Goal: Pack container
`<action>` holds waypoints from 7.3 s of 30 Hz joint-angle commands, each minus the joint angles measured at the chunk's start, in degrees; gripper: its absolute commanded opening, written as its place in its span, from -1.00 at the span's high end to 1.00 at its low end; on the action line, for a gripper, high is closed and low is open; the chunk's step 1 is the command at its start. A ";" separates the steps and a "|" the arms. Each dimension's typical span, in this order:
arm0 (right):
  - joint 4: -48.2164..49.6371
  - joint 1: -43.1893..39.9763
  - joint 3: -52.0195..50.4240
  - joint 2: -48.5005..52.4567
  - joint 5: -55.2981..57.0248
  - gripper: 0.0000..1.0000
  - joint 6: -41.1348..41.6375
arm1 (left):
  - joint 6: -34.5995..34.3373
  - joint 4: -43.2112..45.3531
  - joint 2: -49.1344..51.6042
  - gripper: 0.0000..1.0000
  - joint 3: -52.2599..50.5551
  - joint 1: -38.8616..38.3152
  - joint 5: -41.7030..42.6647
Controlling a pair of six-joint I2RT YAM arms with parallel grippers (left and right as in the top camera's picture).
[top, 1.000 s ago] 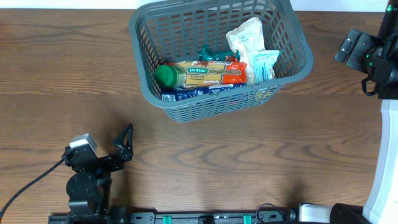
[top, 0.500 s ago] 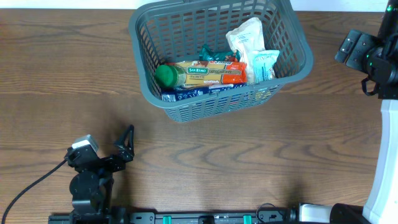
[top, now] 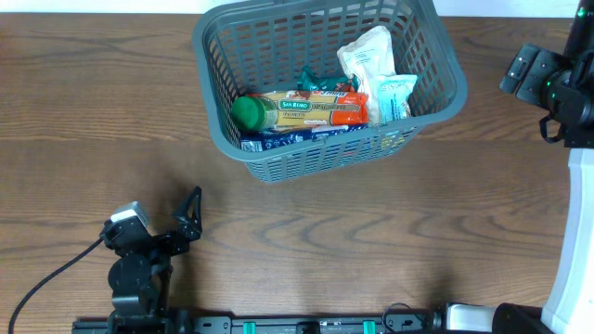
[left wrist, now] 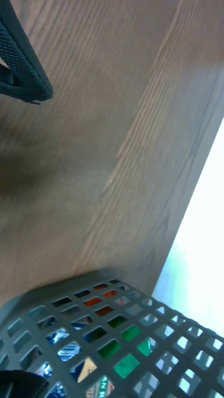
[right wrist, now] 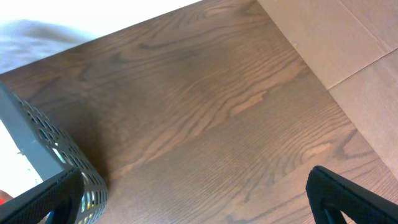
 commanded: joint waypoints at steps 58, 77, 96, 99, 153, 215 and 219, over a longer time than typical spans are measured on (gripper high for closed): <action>-0.07 -0.24 0.28 -0.04 0.96 -0.99 0.72 | 24.87 0.81 -0.46 -0.97 -2.45 -0.22 -0.26; -0.07 -0.24 0.28 -0.04 0.96 -0.98 0.72 | 24.87 0.81 -0.46 -0.97 -2.45 -0.22 -0.26; 0.57 5.05 -2.45 0.98 3.37 -0.99 -4.26 | 24.87 0.81 -0.46 -0.97 -2.45 -0.22 -0.26; 4.72 7.93 -2.99 0.90 3.26 -0.99 -4.26 | 24.87 0.81 -0.46 -0.97 -2.45 -0.22 -0.26; 55.54 8.63 -94.09 -76.70 -20.83 -0.99 -16.44 | 24.87 0.81 -0.46 -0.97 -2.45 -0.22 -0.26; 68.98 8.63 -111.12 -86.09 -19.82 -0.98 -7.02 | 24.87 0.81 -0.46 -0.97 -2.45 -0.22 -0.26; 68.98 8.63 -111.12 -86.09 -19.82 -0.98 -7.02 | 24.87 0.81 -0.46 -0.97 -2.45 -0.22 -0.26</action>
